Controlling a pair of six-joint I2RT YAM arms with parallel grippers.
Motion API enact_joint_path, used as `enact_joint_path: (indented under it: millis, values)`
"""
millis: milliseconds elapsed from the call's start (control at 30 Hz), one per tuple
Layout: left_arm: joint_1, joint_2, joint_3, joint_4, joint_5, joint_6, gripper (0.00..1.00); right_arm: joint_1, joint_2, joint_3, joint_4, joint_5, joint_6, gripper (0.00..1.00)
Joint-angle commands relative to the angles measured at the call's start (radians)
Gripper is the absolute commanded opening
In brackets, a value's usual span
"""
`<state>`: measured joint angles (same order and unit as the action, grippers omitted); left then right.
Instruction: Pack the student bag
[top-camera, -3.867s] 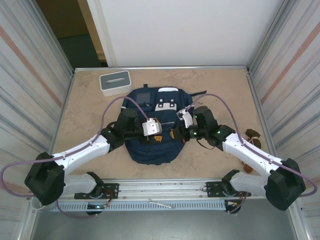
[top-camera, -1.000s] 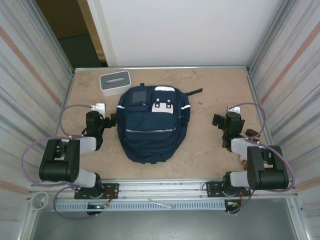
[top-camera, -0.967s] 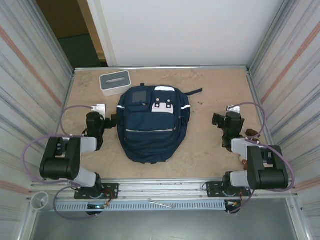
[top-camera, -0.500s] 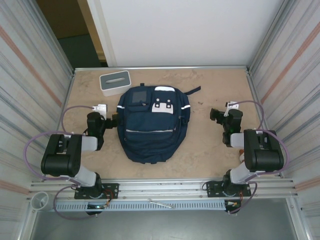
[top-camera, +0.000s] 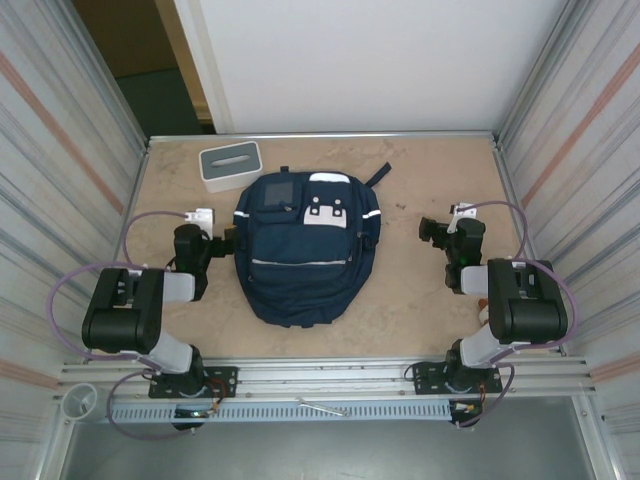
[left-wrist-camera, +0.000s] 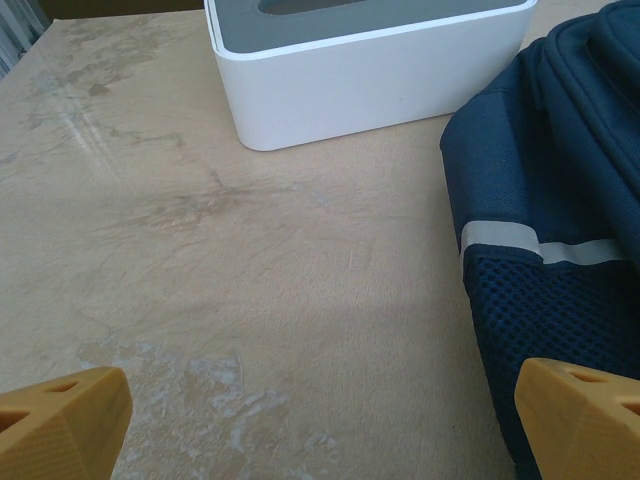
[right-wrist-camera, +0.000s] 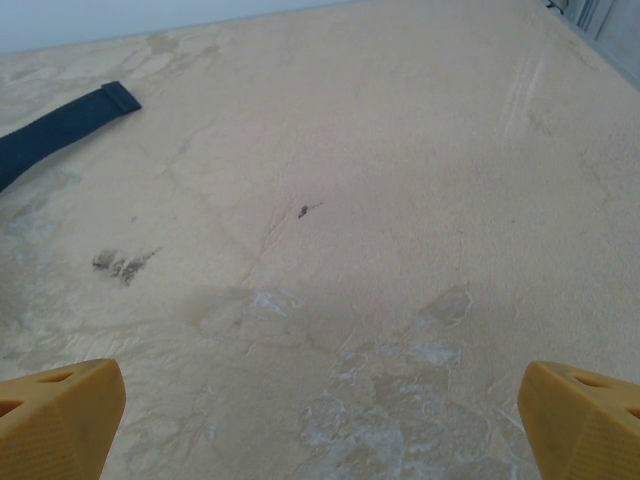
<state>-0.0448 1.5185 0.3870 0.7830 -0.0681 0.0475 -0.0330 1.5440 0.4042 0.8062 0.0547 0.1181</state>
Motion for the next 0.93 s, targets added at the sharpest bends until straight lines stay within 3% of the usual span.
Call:
enact_joint_path:
  millis: [0, 900]
  values:
    - [0.01, -0.009, 0.018, 0.018, 0.013, 0.006, 0.99, 0.002, -0.008, 0.005, -0.006, -0.001, -0.026, 0.99]
    - [0.01, -0.009, 0.018, 0.018, 0.011, 0.006, 0.99, 0.034, -0.005, -0.017, 0.039, 0.054, -0.046, 0.99]
